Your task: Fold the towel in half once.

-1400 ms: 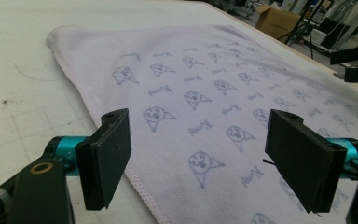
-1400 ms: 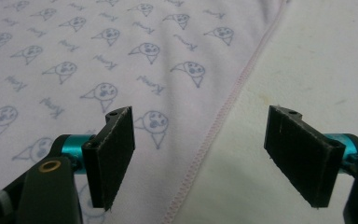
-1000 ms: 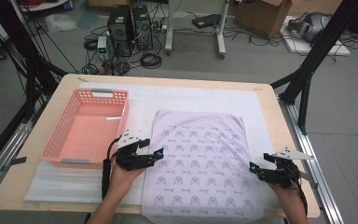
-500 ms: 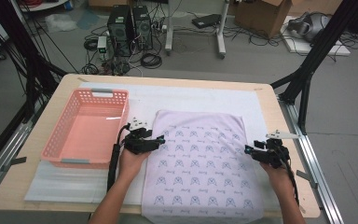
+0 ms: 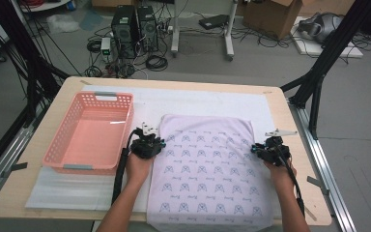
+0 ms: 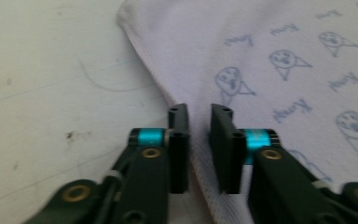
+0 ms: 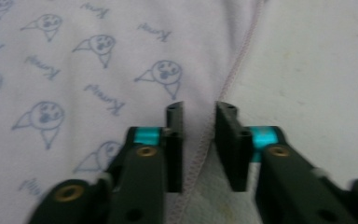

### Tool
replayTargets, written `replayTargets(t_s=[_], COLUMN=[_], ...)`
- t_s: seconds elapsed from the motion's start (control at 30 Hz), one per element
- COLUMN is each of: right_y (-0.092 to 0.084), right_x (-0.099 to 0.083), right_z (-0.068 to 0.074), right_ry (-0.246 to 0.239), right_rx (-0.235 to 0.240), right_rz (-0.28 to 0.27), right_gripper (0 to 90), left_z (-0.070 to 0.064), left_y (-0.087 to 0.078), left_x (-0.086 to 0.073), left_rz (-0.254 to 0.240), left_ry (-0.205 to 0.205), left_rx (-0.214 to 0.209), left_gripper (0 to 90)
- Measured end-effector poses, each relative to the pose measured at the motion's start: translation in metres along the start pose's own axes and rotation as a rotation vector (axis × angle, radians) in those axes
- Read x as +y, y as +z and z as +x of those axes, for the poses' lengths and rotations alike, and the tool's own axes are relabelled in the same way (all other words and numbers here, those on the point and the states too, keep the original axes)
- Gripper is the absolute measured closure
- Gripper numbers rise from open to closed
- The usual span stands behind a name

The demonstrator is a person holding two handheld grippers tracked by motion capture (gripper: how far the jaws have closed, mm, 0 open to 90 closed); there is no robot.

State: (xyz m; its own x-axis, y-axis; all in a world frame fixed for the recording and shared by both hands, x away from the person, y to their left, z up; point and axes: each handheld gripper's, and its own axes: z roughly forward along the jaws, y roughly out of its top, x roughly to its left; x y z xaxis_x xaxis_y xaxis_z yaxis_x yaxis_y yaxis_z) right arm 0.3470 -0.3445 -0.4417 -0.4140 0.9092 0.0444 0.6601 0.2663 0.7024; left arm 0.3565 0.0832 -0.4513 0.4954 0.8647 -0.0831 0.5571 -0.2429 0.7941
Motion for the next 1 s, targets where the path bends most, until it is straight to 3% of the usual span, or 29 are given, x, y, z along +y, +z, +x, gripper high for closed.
replayTargets(t_s=[0.07, 0.13, 0.2, 0.23, 0.3, 0.4, 0.53, 0.77, 0.87, 1.0], right_y=[0.000, -0.001, -0.003, -0.004, -0.010, -0.012, -0.015, -0.032, -0.042, -0.057], right_x=[0.000, 0.001, 0.002, 0.002, 0.004, 0.007, 0.009, 0.003, -0.001, -0.007], right_z=[0.003, 0.003, 0.001, -0.001, -0.007, -0.011, -0.016, -0.013, -0.010, -0.006], right_ry=[-0.005, -0.015, -0.024, -0.013, 0.022, 0.031, 0.087, 0.057, 0.046, 0.021], right_rx=[0.001, -0.001, -0.029, -0.032, -0.030, -0.047, -0.029, 0.036, 0.058, 0.081], right_rz=[0.004, 0.014, 0.003, -0.007, -0.058, -0.078, -0.127, -0.148, -0.155, -0.163], right_gripper=[87.3, 88.6, 88.8, 88.8, 88.9, 88.9, 88.8, 88.7, 88.7, 88.7], left_z=[-0.001, 0.000, 0.003, 0.005, 0.006, 0.007, 0.010, 0.009, 0.004, -0.003], left_y=[0.000, -0.002, -0.006, -0.009, -0.012, -0.014, -0.014, -0.029, -0.039, -0.057], left_x=[0.000, 0.001, 0.003, 0.006, 0.013, 0.026, 0.030, 0.020, 0.015, 0.006], left_rz=[0.002, 0.002, -0.040, -0.064, -0.076, -0.105, -0.101, -0.115, -0.099, -0.121], left_ry=[0.002, -0.032, -0.062, -0.082, -0.083, -0.093, -0.118, -0.105, -0.066, -0.056], left_rx=[0.001, -0.010, -0.009, -0.013, -0.011, -0.004, -0.013, -0.061, -0.067, -0.102], left_gripper=[86.4, 87.2, 87.4, 87.4, 87.5, 87.5, 87.5, 87.3, 87.3, 87.3])
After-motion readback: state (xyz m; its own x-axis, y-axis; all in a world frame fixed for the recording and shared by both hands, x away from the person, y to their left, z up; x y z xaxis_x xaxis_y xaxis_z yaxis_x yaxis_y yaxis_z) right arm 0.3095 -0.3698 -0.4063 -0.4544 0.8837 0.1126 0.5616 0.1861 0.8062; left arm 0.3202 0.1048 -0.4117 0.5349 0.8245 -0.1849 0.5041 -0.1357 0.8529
